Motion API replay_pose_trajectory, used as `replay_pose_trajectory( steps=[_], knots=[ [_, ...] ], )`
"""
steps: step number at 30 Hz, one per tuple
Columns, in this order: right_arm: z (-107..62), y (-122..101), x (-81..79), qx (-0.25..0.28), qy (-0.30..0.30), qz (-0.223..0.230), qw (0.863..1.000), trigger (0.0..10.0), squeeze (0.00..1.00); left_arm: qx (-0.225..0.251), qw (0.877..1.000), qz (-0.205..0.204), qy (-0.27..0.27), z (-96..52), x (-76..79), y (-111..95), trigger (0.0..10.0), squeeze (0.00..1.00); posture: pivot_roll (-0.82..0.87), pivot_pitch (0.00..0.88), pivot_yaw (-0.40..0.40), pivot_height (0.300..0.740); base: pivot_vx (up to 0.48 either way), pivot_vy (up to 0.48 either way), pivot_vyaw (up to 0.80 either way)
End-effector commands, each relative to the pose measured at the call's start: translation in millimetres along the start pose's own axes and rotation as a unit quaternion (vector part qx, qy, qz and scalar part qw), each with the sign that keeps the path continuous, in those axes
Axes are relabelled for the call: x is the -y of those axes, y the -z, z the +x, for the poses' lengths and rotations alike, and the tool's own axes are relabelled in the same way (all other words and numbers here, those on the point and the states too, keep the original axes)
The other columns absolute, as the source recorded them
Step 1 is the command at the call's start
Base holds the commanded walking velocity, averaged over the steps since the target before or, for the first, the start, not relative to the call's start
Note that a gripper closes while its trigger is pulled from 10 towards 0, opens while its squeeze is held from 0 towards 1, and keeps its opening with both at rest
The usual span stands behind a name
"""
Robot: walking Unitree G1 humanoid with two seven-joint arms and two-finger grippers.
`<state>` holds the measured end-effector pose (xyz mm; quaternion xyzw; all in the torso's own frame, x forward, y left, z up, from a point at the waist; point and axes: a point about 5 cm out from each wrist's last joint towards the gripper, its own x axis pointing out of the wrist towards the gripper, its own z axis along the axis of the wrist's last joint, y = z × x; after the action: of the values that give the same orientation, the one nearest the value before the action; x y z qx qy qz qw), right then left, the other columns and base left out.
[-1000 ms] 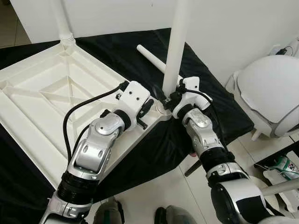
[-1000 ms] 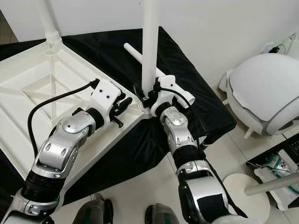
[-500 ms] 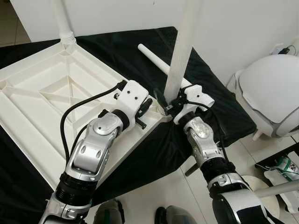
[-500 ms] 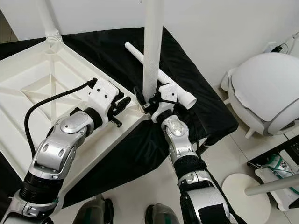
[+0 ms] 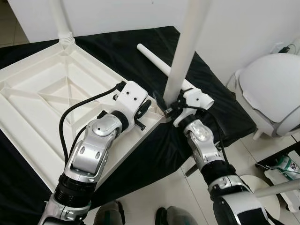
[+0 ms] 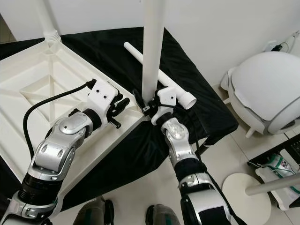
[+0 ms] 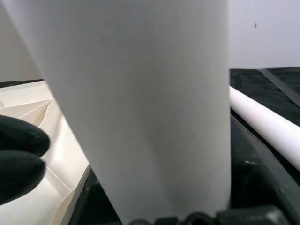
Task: Building children table
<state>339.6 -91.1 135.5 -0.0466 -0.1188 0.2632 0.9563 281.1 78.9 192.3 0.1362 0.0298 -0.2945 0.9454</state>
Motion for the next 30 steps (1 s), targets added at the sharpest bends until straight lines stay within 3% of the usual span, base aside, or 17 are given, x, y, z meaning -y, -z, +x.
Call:
replay_pose_trajectory(
  steps=[1,13,30],
  knots=[
    [-19.9,41.8,1.0,-0.117,0.023,0.054,0.991,10.0,0.00,-0.002,1.000,-0.002,-0.007,-2.0,0.8,0.3,10.0,0.00,0.02,0.081,-0.006,0.740,0.000,0.000,0.00],
    [-13.9,42.7,6.5,-0.135,0.039,0.101,0.985,10.0,0.00,-0.003,1.000,-0.001,-0.009,-2.9,0.6,-0.3,10.0,0.00,0.03,0.081,-0.005,0.740,0.000,0.000,0.00],
    [-9.9,40.5,2.8,-0.136,0.060,0.096,0.984,10.0,0.00,-0.004,1.000,-0.004,-0.010,-3.9,1.2,-0.3,10.0,0.00,0.03,0.083,-0.008,0.740,0.000,0.000,0.00]
  ],
)
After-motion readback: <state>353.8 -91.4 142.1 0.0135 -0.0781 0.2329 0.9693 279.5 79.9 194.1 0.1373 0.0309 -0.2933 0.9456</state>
